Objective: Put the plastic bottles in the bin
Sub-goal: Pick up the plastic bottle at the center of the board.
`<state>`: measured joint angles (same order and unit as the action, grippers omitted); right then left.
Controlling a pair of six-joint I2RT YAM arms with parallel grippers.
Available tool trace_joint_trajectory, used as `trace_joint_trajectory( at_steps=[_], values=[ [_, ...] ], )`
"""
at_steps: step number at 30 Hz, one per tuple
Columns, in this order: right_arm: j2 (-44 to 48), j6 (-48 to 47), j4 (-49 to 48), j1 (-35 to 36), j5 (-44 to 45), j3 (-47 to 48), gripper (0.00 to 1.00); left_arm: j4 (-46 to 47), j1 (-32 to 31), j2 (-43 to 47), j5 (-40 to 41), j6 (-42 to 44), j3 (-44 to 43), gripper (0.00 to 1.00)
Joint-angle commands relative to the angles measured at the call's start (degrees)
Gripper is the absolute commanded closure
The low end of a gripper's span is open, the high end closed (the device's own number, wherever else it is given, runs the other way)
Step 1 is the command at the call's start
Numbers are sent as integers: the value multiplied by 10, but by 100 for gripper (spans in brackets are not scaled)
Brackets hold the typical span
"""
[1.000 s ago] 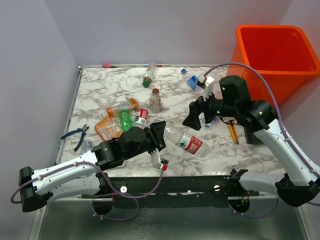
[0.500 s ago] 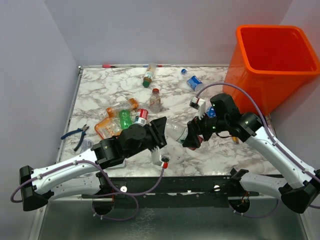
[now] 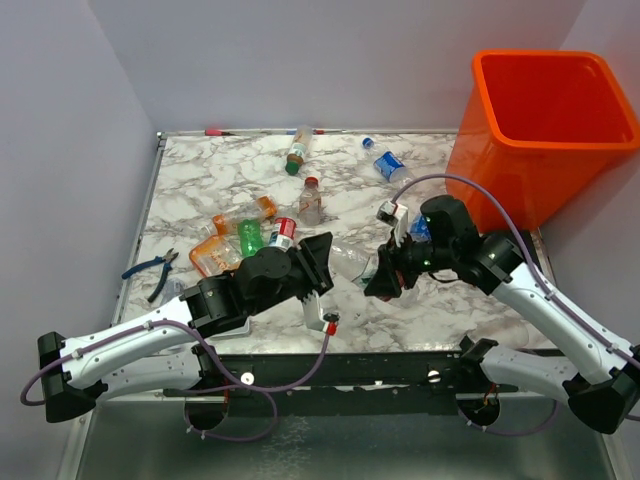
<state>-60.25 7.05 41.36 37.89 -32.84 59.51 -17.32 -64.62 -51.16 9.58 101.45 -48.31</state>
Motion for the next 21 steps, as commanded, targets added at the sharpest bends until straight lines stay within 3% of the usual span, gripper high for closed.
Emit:
trace_joint_trajectory(
  at_steps=[1, 2, 3, 12, 14, 18, 21],
  values=[
    [35, 23, -36, -2, 38, -1, 50, 31, -2, 19, -14, -62, -16, 32],
    [47, 27, -44, -1, 48, 0, 51, 38, -2, 21, -12, -84, -15, 5],
    [59, 31, -53, -1, 61, 0, 52, 45, -2, 25, -11, -109, -13, 1],
    [227, 110, -289, -2, 148, -112, 53, 117, -3, 88, -10, -450, 25, 1],
    [245, 123, -327, -1, 158, -134, 53, 152, -2, 96, -13, -578, 29, 1],
    [257, 150, -399, -1, 159, -184, 53, 279, -2, 96, 76, -947, 18, 1],
    [261, 171, -457, -1, 157, -216, 54, 386, 0, 83, 34, -1094, 39, 1]
  ],
)
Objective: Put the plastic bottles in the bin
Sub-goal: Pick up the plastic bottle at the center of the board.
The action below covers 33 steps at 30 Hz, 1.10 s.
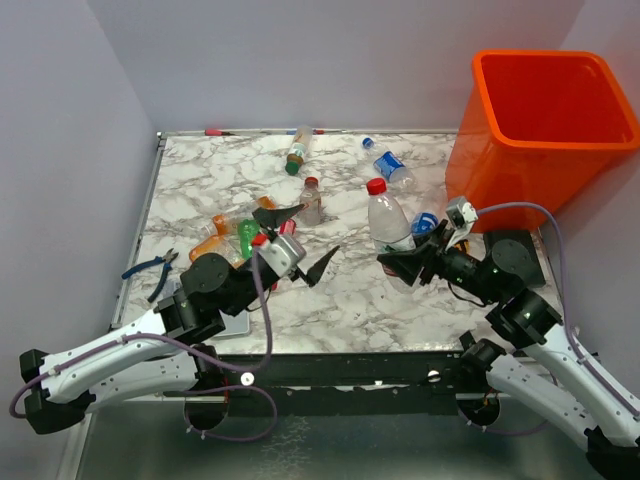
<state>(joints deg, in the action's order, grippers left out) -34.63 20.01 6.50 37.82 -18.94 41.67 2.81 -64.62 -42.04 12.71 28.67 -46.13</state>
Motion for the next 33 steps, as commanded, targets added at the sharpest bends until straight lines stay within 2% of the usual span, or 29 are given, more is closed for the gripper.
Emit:
trace_joint_trajectory(
  at_steps=[1, 4, 8, 10, 13, 16, 19, 27, 31, 33],
  values=[
    [5, 48, -123, -1, 14, -44, 54, 208, 2, -21, -9, -407, 15, 1],
    [2, 60, -150, 0, 7, -56, 54, 217, 23, -69, -50, -490, -22, 1],
    [1, 62, -157, 0, -1, -62, 55, 268, 113, -124, -198, -631, -51, 1],
    [2, 63, -162, 0, -2, -68, 55, 311, 156, -155, -264, -699, -57, 5],
    [5, 64, -169, 0, -6, -74, 55, 371, 186, -203, -330, -767, -69, 12],
    [9, 70, -181, 0, -5, -79, 55, 387, 187, -244, -386, -789, -86, 13],
    [5, 80, -198, -1, -10, -79, 55, 406, 185, -254, -412, -797, -72, 1],
    [-28, 138, -295, 0, -38, -101, 55, 426, 164, -257, -430, -762, -28, 1],
    [-53, 158, -328, 0, -49, -106, 55, 426, 141, -274, -420, -744, -21, 5],
    [-59, 160, -331, 1, -52, -107, 55, 426, 132, -279, -405, -736, -18, 13]
  ],
)
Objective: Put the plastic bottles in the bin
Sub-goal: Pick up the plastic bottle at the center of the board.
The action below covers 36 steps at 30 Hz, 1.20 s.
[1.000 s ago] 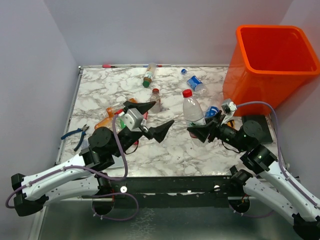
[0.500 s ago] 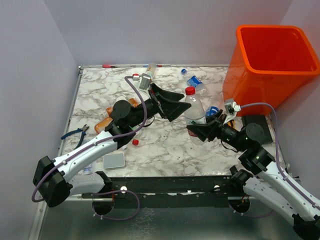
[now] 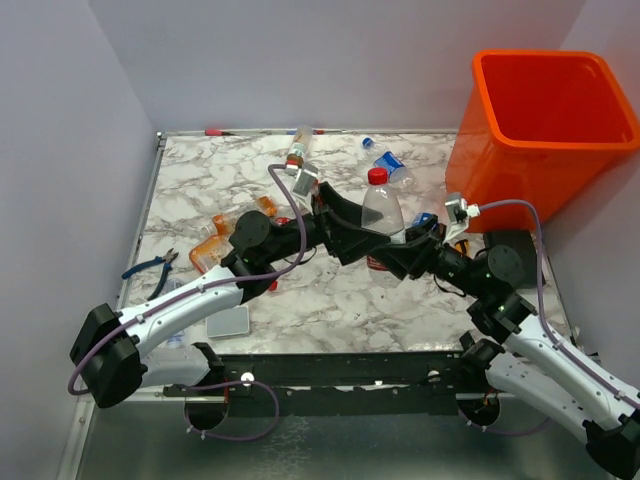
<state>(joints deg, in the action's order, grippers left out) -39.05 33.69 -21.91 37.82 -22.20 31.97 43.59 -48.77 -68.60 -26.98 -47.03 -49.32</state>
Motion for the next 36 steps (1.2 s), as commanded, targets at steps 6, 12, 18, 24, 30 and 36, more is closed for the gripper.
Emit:
trace_joint_trajectory(
  at_steps=[6, 12, 18, 24, 30, 36],
  values=[
    [-11, 13, -11, 3, -24, -1, 53, 24, -33, -9, 34, 37, 26, 45],
    [13, -14, 102, 3, -21, 26, 24, 36, -34, 5, 62, 44, 39, 66],
    [53, -68, 285, 3, 11, 99, 1, 40, -33, 32, 91, 58, 55, 70],
    [68, -141, 398, 3, 146, 237, 1, 1, -33, 56, 89, 111, 77, 71],
    [-41, -141, 404, 3, 160, 371, 10, -132, -34, 104, 101, 216, 78, 73],
    [-140, -104, 350, 3, 83, 416, 15, -208, -36, 130, 107, 260, 65, 73]
  ],
)
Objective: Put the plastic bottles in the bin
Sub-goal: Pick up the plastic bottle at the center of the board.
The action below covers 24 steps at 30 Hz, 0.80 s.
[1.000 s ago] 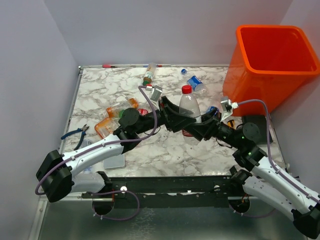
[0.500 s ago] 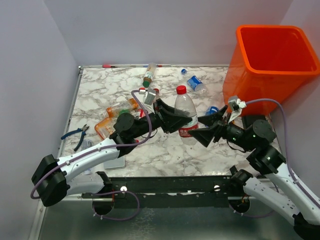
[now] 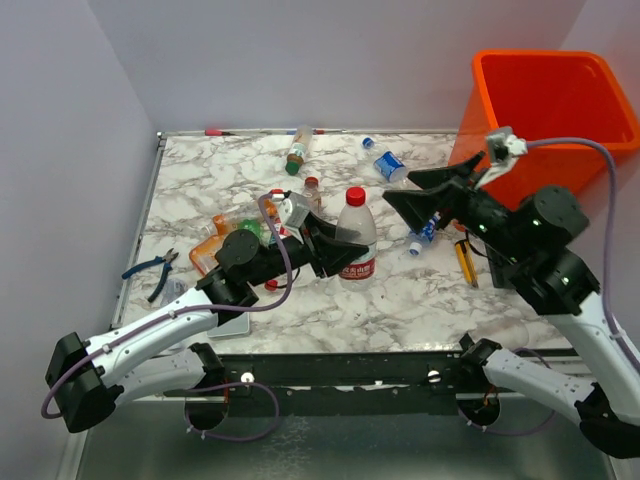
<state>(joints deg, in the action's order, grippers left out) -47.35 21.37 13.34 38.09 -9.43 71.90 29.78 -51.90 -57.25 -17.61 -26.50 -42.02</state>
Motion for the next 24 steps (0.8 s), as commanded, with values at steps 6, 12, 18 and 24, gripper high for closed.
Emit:
trace_joint_trajectory(
  at_steps=[6, 12, 18, 24],
  values=[
    [-110, 58, -46, 2, -125, 32, 17, -90, -6, 17, 15, 56, -11, 74],
    [-132, 50, -13, 7, -135, 43, 28, -94, -7, 15, 18, 58, -16, 75],
    [-146, 41, 26, 16, -144, 33, 31, -94, -9, 5, 16, 55, -21, 76],
    [-156, 31, 53, 28, -106, 24, 41, -94, -13, 0, 16, 57, -26, 76]
  ],
)
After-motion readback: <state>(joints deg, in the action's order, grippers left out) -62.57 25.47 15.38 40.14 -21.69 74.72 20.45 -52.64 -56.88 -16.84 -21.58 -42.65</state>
